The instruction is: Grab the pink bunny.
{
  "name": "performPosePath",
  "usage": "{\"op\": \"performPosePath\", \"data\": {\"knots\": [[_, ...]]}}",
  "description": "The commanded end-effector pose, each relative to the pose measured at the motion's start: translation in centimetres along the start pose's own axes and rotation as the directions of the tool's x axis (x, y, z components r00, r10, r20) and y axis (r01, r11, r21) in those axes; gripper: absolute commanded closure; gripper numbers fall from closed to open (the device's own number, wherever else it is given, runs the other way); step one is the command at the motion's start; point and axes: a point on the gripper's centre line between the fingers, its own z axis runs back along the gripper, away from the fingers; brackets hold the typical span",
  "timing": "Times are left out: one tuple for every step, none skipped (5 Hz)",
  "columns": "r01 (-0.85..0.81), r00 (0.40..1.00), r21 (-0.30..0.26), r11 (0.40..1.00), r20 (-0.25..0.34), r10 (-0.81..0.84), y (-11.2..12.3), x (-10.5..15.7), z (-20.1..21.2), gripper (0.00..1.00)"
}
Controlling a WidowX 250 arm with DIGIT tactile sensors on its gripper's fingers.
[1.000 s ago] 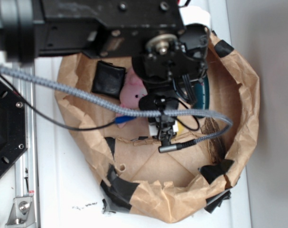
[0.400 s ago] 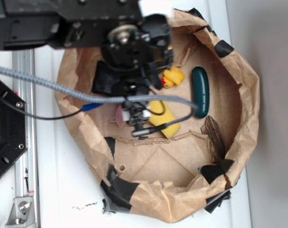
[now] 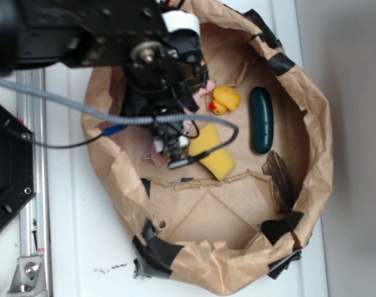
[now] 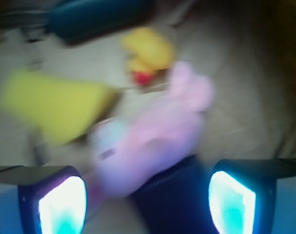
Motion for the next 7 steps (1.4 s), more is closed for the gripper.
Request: {"op": "performPosePath", "data": {"knots": [[-0.065,0.994,-0.007,0.998,0.088,0.065,2.0,3.8,-2.5,0.0],[-0.034,0.997,-0.015,0.999,0.073,0.035,1.6,3.3,-2.2,0.0],[-0.028,0.998,-0.045,0.999,0.051,0.03,1.5,2.6,-1.7,1.0],[-0.017,0.998,-0.052,0.998,0.058,0.02,1.5,2.4,-1.1,1.0],[-0.004,0.998,-0.05,0.999,0.06,0.007,1.5,2.4,-0.7,1.0],[0.009,0.999,-0.04,0.999,0.046,-0.007,1.6,2.3,-0.6,1.0],[0.149,0.989,-0.169,0.974,0.026,-0.146,0.0,3.1,2.6,1.0]]}}
